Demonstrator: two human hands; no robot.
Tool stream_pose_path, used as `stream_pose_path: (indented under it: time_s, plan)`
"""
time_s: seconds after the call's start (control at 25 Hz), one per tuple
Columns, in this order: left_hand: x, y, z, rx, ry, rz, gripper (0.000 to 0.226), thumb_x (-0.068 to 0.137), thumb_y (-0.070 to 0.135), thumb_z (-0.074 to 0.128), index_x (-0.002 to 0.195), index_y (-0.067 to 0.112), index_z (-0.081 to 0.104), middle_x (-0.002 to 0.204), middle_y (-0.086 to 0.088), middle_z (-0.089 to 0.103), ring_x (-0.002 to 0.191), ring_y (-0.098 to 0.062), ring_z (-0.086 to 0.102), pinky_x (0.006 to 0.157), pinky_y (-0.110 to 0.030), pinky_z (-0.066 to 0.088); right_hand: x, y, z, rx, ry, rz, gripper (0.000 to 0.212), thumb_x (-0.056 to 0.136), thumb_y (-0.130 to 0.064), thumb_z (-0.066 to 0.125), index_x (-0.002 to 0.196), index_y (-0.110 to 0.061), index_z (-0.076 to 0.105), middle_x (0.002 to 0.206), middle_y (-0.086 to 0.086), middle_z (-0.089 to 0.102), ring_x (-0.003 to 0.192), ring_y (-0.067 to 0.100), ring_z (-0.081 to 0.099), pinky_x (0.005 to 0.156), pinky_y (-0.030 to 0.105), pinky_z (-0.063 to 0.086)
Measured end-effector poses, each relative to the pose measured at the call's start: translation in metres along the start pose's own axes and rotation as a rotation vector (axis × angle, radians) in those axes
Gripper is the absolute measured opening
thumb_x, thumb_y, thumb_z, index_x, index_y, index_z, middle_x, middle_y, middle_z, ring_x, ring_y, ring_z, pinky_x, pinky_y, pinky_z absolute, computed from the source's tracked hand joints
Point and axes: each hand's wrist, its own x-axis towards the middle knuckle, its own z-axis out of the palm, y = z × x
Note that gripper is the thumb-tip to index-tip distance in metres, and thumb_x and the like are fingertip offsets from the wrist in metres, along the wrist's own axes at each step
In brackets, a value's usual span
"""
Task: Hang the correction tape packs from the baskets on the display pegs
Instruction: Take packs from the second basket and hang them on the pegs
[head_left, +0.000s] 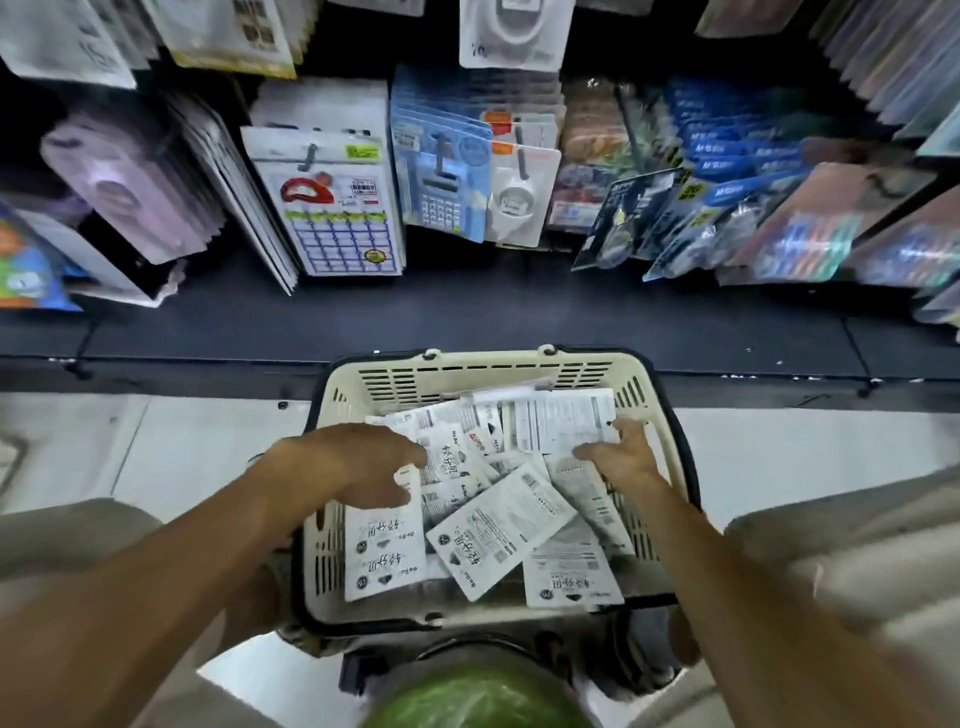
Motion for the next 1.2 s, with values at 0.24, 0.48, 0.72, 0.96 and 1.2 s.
stream_pose_path:
  time_s: [0.24,0.48,0.72,0.96,1.2]
  plan:
    - [0.017,-0.006,-0.006,-0.011,0.032,-0.042,0.051,0.102,0.029,0.049,0.151,0.038,0.038,0.156,0.001,0.044,0.139,-0.025,0.045,0.110,-0.035,0.041,-0.027,-0.045,0.052,-0.678,-0.102,-0.755,0.047,0.092,-0.020,0.064,0.136,-0.024,0.048,0.127,0.005,0.063,0.112,0.029,0.060,0.086,0.037,0.048]
    - [0.019,-0.019,-0.001,-0.051,0.037,-0.095,0.047,0.102,0.027,0.047,0.148,0.036,0.043,0.151,0.000,0.049,0.132,-0.026,0.050,0.101,-0.033,0.043,-0.054,0.005,0.127,-1.145,-0.225,-1.136,0.095,0.096,-0.016,0.061,0.158,-0.034,-0.009,0.169,0.005,-0.007,0.150,0.041,0.016,0.122,0.057,0.004]
    - [0.012,-0.026,0.002,-0.037,0.011,-0.097,0.031,0.102,0.019,0.046,0.124,0.026,0.066,0.118,-0.001,0.068,0.104,-0.024,0.064,0.090,-0.039,0.054,-0.080,-0.013,0.163,-1.480,-0.015,-1.374,0.077,0.096,-0.038,0.060,0.159,-0.020,0.020,0.167,0.017,-0.017,0.135,0.065,-0.030,0.099,0.078,-0.029]
    - [0.009,-0.048,-0.012,-0.176,0.054,-0.187,0.038,0.101,0.022,0.049,0.137,0.029,0.056,0.151,0.000,0.050,0.133,-0.022,0.050,0.099,-0.028,0.039,-0.090,-0.030,0.144,-0.781,-0.450,-1.383,0.044,0.094,-0.008,0.065,0.137,-0.018,0.061,0.143,0.005,0.060,0.133,0.027,0.054,0.117,0.044,0.031]
    - [-0.010,-0.071,-0.026,-1.349,0.435,-0.066,0.071,0.078,0.083,0.050,0.118,0.028,0.069,0.115,0.003,0.076,0.115,-0.019,0.066,0.110,-0.043,0.038,-0.049,-0.103,0.075,0.466,-0.647,-0.331,0.016,0.096,-0.020,0.066,0.101,-0.007,0.072,0.098,0.013,0.078,0.084,0.025,0.073,0.068,0.036,0.063]
